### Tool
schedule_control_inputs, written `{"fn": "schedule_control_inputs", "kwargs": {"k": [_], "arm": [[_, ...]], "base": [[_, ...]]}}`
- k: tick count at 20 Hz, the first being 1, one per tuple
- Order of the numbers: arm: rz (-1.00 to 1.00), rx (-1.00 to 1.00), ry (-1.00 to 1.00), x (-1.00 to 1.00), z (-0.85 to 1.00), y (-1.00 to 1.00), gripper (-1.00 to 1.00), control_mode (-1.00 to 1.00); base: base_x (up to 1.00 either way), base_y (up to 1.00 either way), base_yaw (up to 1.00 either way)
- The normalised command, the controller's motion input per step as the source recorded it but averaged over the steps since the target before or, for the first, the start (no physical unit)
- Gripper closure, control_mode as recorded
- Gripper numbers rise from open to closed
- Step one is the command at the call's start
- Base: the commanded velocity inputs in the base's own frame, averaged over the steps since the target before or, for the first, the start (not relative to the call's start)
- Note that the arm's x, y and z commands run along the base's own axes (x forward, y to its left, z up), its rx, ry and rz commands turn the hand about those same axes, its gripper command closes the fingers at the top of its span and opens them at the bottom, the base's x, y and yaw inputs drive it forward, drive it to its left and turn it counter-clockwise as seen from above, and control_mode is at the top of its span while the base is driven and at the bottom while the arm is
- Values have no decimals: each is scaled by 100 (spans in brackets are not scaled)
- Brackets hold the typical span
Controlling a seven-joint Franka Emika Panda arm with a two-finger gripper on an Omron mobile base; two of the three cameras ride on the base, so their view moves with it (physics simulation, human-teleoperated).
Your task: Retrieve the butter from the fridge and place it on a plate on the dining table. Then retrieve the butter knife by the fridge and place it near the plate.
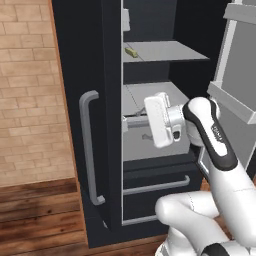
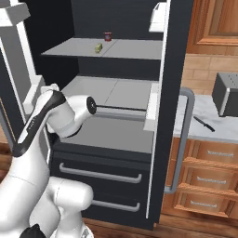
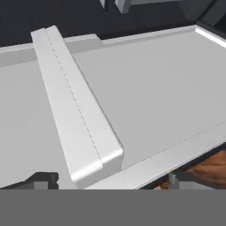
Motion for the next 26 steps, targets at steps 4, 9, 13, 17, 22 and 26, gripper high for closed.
{"fn": "schedule_control_inputs", "kwargs": {"k": [4,9,13,17,22,26], "arm": [[0,0,0,22,0,37,-100,-100],[0,0,0,8,0,35,-100,-100],[0,0,0,3,0,27,-100,-100],[0,0,0,0,0,34,-100,-100],[0,0,0,0,0,45,-100,-100],[0,0,0,0,0,59,-100,-100]], "base": [[0,0,0],[0,0,0],[0,0,0],[0,0,0],[0,0,0],[0,0,0]]}}
